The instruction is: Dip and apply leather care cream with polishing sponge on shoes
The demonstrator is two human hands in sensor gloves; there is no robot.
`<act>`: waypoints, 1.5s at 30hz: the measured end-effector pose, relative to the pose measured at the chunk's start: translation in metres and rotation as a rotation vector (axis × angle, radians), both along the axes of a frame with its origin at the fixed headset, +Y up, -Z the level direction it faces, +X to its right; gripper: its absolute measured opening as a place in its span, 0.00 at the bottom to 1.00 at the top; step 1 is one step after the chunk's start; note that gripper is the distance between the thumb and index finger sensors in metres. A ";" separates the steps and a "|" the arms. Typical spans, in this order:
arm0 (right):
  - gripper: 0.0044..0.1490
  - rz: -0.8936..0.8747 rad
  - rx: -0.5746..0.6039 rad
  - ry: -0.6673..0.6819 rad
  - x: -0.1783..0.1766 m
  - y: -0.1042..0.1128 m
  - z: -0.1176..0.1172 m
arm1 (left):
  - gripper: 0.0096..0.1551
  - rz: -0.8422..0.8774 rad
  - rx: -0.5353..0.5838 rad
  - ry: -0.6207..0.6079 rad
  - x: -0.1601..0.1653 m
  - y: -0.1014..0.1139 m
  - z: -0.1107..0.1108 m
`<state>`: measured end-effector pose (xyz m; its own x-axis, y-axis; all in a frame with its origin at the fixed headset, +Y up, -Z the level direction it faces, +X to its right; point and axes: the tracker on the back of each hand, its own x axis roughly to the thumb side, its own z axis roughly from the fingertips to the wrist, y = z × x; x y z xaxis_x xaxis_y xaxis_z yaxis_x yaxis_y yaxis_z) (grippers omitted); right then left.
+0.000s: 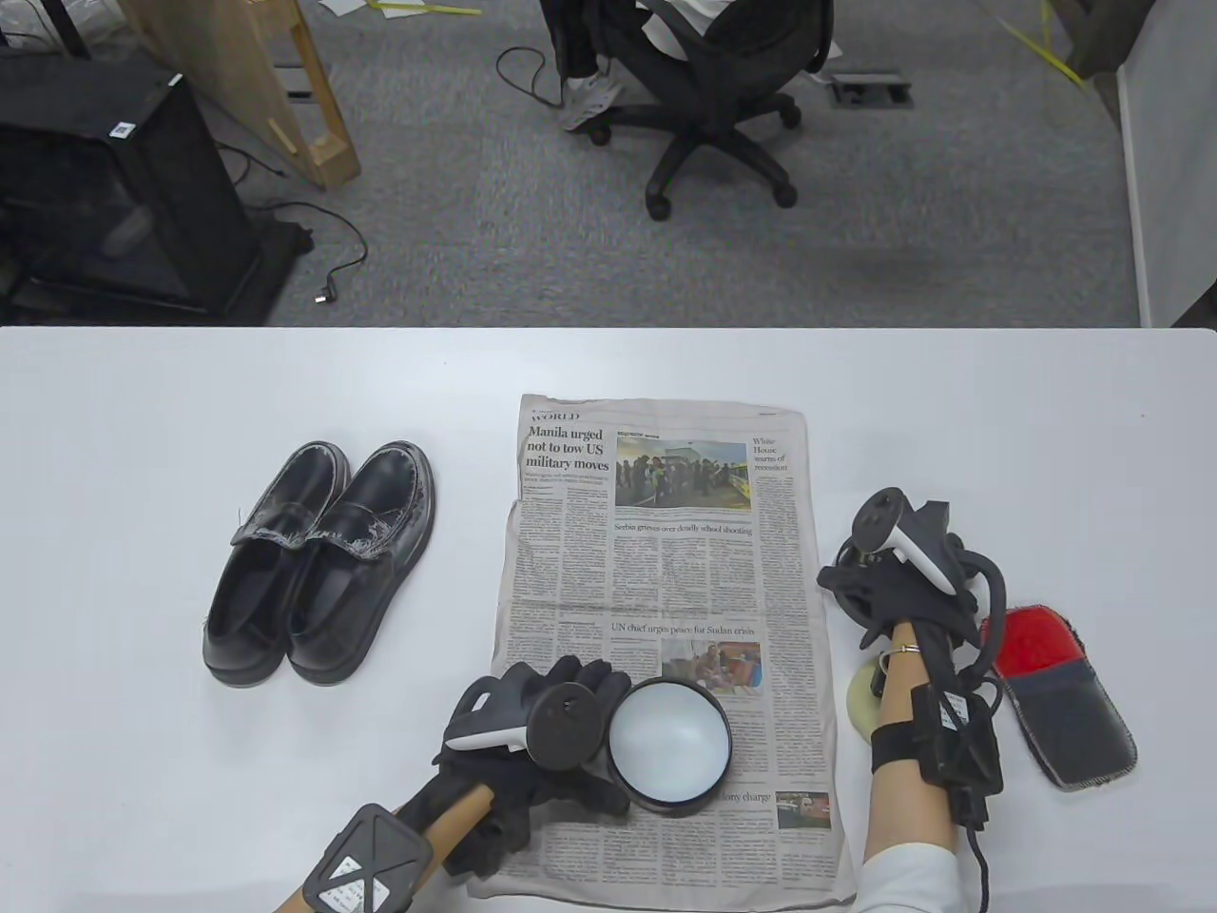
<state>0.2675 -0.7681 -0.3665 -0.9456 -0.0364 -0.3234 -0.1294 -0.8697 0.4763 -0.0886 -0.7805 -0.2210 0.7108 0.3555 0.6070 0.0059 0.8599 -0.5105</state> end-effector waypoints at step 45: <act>0.80 -0.042 0.231 0.955 -0.203 0.032 0.172 | 0.68 -0.023 -0.016 0.090 0.000 -0.003 0.003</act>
<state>0.0646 -0.7362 -0.1942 -0.8124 -0.0287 0.5824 0.1887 -0.9580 0.2159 -0.0886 -0.7833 -0.2180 0.7702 0.3475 0.5348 -0.0208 0.8518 -0.5235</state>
